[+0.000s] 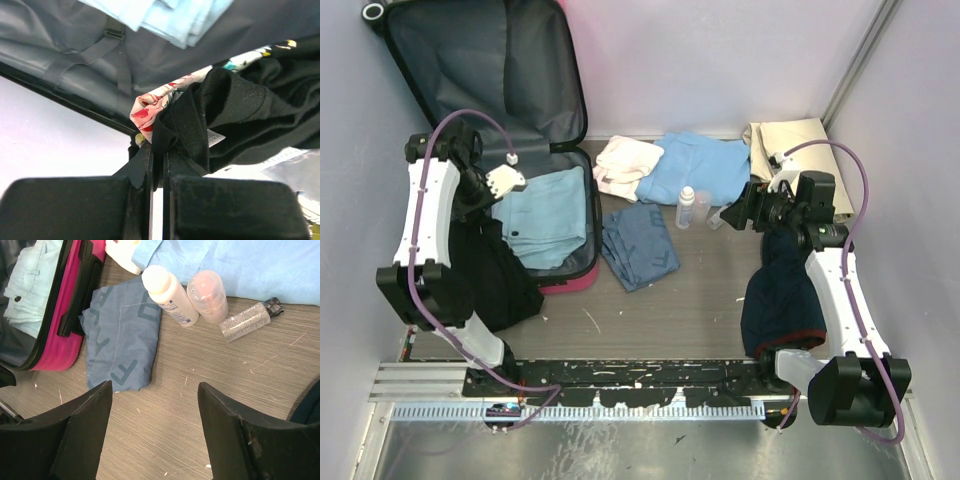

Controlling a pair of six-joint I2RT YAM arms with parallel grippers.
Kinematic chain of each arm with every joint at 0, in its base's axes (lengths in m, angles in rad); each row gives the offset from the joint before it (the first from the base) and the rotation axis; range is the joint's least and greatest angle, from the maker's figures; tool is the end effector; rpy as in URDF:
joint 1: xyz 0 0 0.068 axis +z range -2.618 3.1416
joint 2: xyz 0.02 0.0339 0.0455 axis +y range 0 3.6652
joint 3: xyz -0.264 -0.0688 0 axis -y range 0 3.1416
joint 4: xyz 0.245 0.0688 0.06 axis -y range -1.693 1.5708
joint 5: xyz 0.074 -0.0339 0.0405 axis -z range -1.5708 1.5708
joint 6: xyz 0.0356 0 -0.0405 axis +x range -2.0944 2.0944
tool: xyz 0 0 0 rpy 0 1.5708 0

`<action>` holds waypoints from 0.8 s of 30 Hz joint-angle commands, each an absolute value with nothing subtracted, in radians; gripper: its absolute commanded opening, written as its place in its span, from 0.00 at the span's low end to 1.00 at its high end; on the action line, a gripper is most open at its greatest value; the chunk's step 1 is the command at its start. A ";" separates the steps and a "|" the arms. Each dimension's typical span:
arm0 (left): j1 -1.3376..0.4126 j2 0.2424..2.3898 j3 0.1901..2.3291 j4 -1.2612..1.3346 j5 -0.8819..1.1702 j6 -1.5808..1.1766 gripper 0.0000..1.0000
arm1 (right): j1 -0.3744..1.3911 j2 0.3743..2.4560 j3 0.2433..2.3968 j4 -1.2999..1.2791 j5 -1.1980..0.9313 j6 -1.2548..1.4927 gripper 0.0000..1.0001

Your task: Pack the luggage

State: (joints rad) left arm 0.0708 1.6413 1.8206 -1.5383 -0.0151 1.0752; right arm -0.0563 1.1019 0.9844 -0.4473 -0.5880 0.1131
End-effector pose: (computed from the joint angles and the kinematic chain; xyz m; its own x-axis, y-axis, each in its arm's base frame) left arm 0.2912 0.0212 0.3724 -0.5288 0.8443 -0.0870 0.8227 0.5350 0.1919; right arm 0.2393 0.0063 0.3244 -0.5785 0.1267 -0.8058 -0.3580 0.8482 0.3903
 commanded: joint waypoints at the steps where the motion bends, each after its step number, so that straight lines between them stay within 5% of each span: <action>1: 0.086 1.691 1.884 -1.334 -0.130 1.217 0.00 | -0.054 1.109 1.020 -0.395 -0.603 0.134 0.73; 24: 0.071 2.197 2.132 -0.780 -0.069 1.613 0.00 | -0.054 1.159 1.042 -0.421 -0.585 0.104 0.73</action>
